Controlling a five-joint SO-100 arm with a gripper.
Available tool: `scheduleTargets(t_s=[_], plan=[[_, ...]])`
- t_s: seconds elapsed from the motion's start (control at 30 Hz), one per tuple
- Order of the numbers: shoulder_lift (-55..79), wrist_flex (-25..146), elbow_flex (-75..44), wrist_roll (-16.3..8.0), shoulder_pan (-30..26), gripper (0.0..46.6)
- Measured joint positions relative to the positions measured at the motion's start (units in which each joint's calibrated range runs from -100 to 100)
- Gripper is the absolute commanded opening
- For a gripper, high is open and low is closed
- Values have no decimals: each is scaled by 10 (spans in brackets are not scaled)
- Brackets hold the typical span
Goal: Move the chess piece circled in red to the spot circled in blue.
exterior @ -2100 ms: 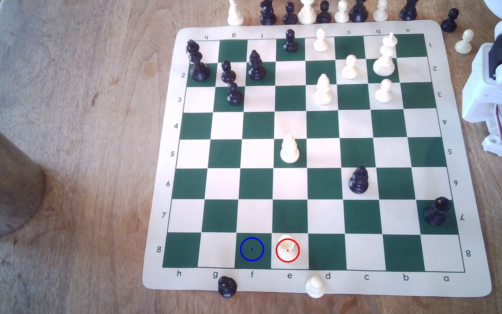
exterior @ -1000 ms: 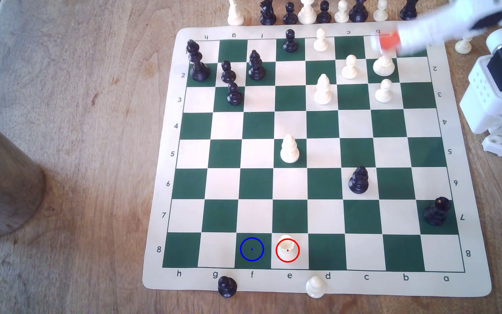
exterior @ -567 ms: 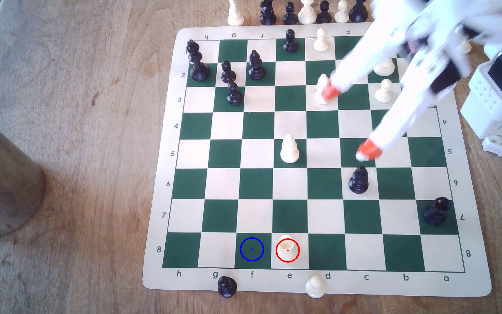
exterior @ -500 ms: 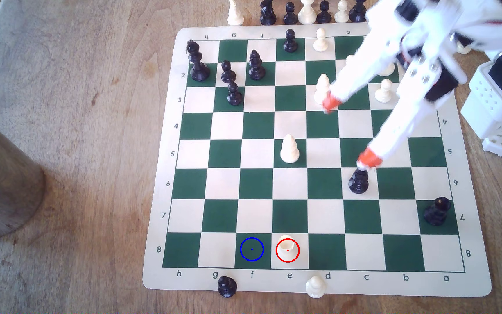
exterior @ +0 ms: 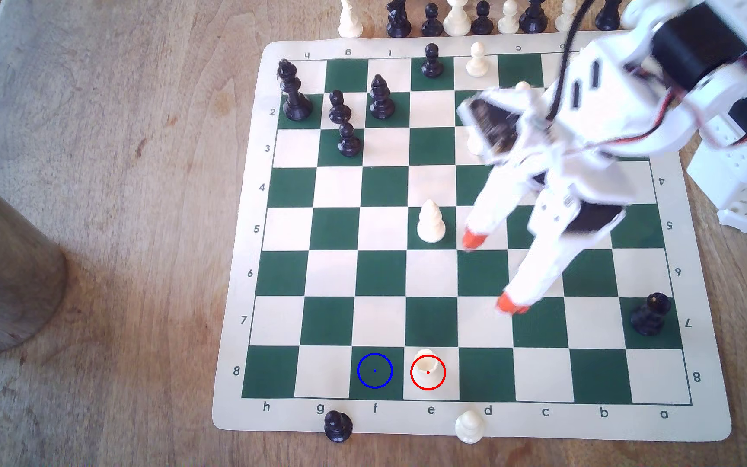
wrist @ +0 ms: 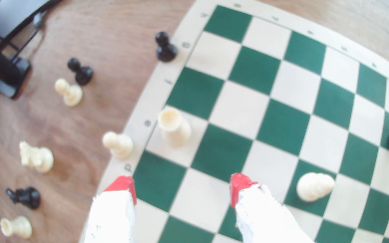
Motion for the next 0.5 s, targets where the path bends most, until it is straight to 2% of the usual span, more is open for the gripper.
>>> scheduleTargets(t_s=[0.2,0.33,0.5], plan=[[79,-51,0,-14,0,207],[109,-76,-2,-25,-7,162],[163,-100,-25,-32,-13,168]])
